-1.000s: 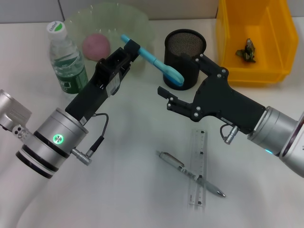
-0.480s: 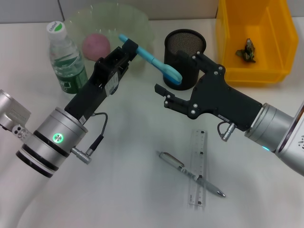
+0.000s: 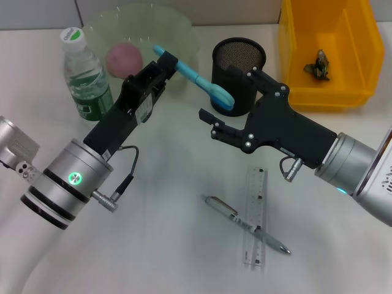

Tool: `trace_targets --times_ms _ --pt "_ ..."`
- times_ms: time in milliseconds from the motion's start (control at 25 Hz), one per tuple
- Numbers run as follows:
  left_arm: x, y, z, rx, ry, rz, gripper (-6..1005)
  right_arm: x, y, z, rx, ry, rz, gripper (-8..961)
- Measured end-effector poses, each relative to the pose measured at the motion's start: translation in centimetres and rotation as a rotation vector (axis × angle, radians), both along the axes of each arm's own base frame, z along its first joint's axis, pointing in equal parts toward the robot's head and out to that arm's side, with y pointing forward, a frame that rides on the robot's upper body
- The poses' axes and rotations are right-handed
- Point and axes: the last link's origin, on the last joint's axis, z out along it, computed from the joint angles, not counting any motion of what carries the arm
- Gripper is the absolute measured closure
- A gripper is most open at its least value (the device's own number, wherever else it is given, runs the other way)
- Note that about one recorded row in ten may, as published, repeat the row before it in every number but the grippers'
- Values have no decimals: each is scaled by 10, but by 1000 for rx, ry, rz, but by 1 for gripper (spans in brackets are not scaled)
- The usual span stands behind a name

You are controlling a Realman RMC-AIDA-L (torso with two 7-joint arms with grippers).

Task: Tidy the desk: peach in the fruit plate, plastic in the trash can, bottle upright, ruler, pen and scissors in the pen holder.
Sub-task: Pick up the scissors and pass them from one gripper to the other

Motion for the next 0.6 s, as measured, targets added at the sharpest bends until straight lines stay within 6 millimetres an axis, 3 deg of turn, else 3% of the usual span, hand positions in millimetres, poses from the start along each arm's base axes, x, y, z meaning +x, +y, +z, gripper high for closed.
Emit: trace_targets --times_ms 600 --pt "-2 -1 0 0 2 6 713 0 0 -1 -2 1 -2 139"
